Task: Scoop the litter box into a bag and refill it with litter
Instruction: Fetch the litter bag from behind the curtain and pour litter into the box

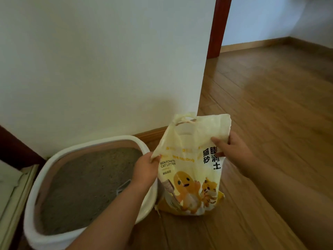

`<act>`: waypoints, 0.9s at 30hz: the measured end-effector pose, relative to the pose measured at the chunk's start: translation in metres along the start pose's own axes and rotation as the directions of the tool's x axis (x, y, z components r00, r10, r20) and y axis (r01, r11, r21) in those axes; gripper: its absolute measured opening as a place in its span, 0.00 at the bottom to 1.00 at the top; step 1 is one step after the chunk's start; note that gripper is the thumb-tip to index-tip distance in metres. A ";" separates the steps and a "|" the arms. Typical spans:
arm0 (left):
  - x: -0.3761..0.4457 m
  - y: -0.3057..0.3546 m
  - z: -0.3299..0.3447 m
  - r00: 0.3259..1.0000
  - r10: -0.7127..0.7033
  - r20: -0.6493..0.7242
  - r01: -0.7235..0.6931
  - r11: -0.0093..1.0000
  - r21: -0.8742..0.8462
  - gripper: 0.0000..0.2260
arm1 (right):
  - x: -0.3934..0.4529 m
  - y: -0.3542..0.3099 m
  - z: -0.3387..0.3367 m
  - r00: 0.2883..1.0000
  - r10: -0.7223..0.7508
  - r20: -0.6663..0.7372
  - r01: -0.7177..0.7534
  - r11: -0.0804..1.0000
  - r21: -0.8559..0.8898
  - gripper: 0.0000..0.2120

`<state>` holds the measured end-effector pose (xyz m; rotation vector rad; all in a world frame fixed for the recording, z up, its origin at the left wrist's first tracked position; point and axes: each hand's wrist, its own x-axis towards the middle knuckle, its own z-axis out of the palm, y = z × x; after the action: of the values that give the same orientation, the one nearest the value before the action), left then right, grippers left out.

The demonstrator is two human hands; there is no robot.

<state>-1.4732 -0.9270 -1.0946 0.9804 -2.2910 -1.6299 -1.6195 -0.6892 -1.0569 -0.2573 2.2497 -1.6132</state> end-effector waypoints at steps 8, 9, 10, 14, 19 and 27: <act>0.012 0.003 0.019 0.985 -0.165 -0.044 0.147 0.950 -0.274 0.07 | 0.018 0.027 -0.001 0.997 0.071 -0.035 -0.073 0.995 -0.069 0.11; 0.013 0.002 0.021 0.982 -0.181 -0.050 0.158 0.939 -0.305 0.07 | 0.020 0.028 0.001 0.994 0.103 -0.018 -0.104 0.993 -0.051 0.11; 0.014 0.001 0.022 0.980 -0.191 -0.057 0.163 0.931 -0.327 0.07 | 0.022 0.031 0.003 0.992 0.129 0.005 -0.129 0.991 -0.029 0.11; 0.013 -0.003 0.026 0.979 -0.203 -0.033 0.177 0.911 -0.372 0.09 | 0.028 0.039 0.003 0.987 0.160 0.035 -0.159 0.987 -0.018 0.11; 0.014 -0.001 0.027 0.986 -0.138 -0.089 0.106 0.947 -0.303 0.09 | 0.033 0.037 0.011 0.992 0.102 -0.073 -0.113 0.982 -0.151 0.07; 0.018 0.013 0.029 0.975 -0.088 -0.205 0.034 0.966 -0.255 0.09 | 0.051 0.024 0.016 0.994 0.053 -0.095 -0.066 0.987 -0.144 0.05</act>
<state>-1.5062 -0.9120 -1.0989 1.1135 -1.8804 -1.6920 -1.6584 -0.7130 -1.0934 -0.1560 2.4253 -1.4582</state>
